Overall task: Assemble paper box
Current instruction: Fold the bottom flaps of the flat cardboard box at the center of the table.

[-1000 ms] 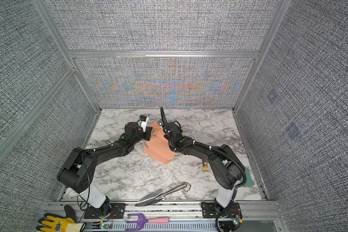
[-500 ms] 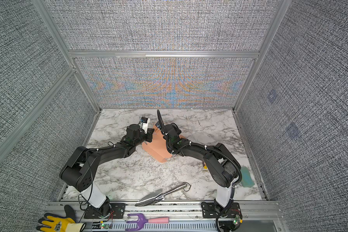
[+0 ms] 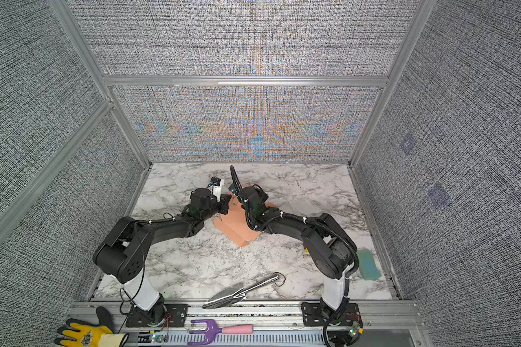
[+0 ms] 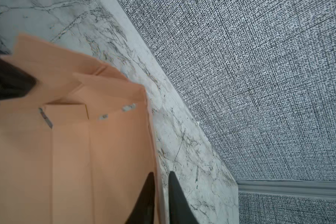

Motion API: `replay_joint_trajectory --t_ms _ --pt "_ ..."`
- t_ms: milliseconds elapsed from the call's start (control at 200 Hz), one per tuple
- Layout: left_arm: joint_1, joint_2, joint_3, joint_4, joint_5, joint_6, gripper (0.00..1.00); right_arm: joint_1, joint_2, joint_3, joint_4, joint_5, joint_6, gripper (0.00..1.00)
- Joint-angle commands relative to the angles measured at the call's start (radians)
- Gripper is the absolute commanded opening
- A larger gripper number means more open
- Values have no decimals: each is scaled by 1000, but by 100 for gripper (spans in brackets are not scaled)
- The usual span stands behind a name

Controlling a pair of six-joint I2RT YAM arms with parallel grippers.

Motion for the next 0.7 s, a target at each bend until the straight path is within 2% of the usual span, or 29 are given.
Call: replay_joint_trajectory --t_ms 0,100,450,695 --pt "1 8 3 21 -4 -18 0 -2 -24 3 -11 -47 35 27" --pt "1 11 9 18 -13 -23 0 -11 -49 4 -55 -112 83 35" --pt "1 18 25 20 -11 -32 0 -76 -125 6 -205 -423 269 48" --pt "1 19 36 11 -8 -32 0 -75 -119 -1 -229 -427 264 48"
